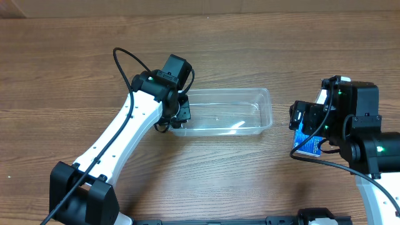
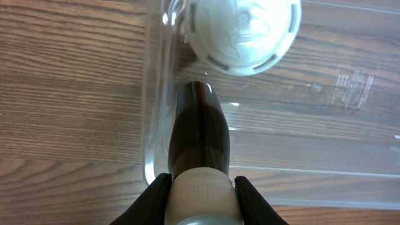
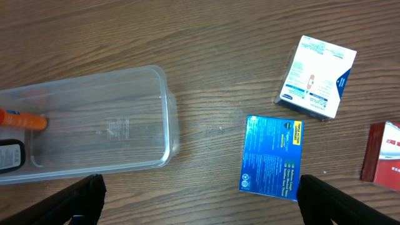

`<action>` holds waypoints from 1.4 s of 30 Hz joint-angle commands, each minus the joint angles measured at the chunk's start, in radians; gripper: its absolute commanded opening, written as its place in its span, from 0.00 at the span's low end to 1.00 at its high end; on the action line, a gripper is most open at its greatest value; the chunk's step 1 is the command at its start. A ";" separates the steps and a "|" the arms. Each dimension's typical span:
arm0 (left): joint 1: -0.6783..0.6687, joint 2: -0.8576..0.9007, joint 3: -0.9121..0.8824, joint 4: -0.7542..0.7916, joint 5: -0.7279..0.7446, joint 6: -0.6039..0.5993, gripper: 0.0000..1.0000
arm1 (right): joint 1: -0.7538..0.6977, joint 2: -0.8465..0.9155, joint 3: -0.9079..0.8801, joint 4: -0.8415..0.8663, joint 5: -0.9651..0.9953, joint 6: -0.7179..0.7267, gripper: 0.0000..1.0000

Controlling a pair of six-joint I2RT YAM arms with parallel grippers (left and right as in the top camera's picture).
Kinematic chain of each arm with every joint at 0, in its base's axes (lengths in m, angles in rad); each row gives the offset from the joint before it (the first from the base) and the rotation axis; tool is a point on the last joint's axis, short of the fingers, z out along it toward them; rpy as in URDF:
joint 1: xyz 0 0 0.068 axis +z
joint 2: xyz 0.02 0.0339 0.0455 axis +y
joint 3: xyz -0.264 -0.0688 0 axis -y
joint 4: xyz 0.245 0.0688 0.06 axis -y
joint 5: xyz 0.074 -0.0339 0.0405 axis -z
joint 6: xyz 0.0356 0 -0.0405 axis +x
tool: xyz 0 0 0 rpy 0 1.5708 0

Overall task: Pack container
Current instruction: 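Lower the dark bottle into the container beside the tube and release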

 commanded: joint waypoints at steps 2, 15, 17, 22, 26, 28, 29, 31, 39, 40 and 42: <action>-0.005 -0.002 -0.032 0.030 -0.032 -0.027 0.04 | -0.002 -0.004 0.026 0.005 0.008 0.004 1.00; -0.010 0.121 -0.038 0.054 -0.028 -0.026 0.09 | -0.002 -0.004 0.026 0.005 -0.003 0.004 1.00; -0.009 0.125 -0.038 0.054 -0.028 -0.023 0.22 | -0.002 -0.004 0.026 0.005 -0.003 0.004 1.00; -0.009 0.122 -0.034 0.055 -0.028 -0.005 0.43 | -0.002 -0.004 0.026 0.005 -0.003 0.004 1.00; -0.008 0.122 0.034 0.028 -0.028 0.039 0.53 | -0.002 -0.004 0.026 0.005 -0.003 0.004 1.00; -0.008 0.122 0.090 -0.001 -0.029 0.056 0.56 | -0.002 -0.004 0.026 0.005 -0.003 0.004 1.00; -0.008 0.122 0.130 -0.023 -0.029 0.068 0.63 | -0.002 -0.004 0.026 0.005 -0.003 0.004 1.00; -0.008 0.122 0.197 -0.064 -0.030 0.072 0.67 | -0.002 -0.004 0.026 0.005 -0.003 0.004 1.00; -0.002 0.116 0.415 -0.251 -0.111 0.071 0.79 | -0.002 -0.004 0.026 0.006 -0.002 0.004 1.00; 0.006 0.106 0.443 -0.282 -0.111 0.071 0.84 | -0.002 -0.004 0.026 0.006 -0.002 0.004 1.00; 0.032 0.068 0.473 -0.325 -0.138 0.071 1.00 | -0.002 -0.004 0.026 0.005 -0.002 0.004 1.00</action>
